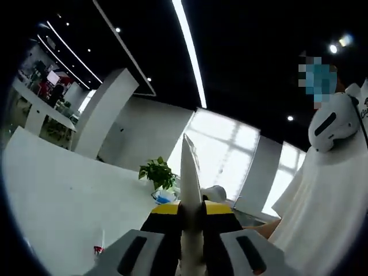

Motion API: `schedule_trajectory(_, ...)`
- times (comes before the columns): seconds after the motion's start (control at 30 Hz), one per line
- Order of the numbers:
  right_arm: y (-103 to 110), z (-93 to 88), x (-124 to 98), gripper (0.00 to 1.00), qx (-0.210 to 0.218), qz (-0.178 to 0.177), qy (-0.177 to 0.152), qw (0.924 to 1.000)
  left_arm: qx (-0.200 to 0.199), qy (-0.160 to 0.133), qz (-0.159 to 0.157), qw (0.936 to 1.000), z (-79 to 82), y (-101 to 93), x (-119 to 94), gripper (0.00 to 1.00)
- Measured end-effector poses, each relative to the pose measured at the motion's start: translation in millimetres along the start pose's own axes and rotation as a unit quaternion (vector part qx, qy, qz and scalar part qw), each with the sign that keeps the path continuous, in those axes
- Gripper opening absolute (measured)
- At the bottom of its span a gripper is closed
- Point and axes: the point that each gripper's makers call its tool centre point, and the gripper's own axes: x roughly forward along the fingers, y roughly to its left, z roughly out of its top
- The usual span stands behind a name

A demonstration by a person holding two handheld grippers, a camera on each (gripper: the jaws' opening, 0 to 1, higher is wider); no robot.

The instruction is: Arrange the skincare products in the storage area until every visible bottle or jar stands upright without overlapping.

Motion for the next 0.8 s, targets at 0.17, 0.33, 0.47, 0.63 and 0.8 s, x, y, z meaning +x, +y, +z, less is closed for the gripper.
schedule_trajectory(0.17,-13,-5.5,1,0.23,-0.032,-0.048,0.018,0.9982,0.011,0.003,0.027,0.9996,-4.0,8.8,0,0.1)
schedule_trajectory(0.33,-37,-12.2,-1,0.26,-0.075,-0.142,0.046,0.9859,0.044,0.022,0.086,0.9951,-11.9,26.4,0,0.1)
schedule_trajectory(0.47,-48,-14.4,-1,0.29,-0.092,-0.193,0.052,0.9755,0.038,0.014,0.121,0.9918,-12.1,38.5,0,0.1)
schedule_trajectory(0.63,-59,-14.3,-3,0.3,-0.105,-0.245,0.06,0.9619,0.024,-0.003,0.167,0.9857,-10.4,54.5,-5,0.1)
schedule_trajectory(0.8,-71,-29.9,0,0.35,-0.099,-0.276,0.087,0.9521,0.005,-0.029,0.191,0.9812,-3.9,62.2,-7,0.1)
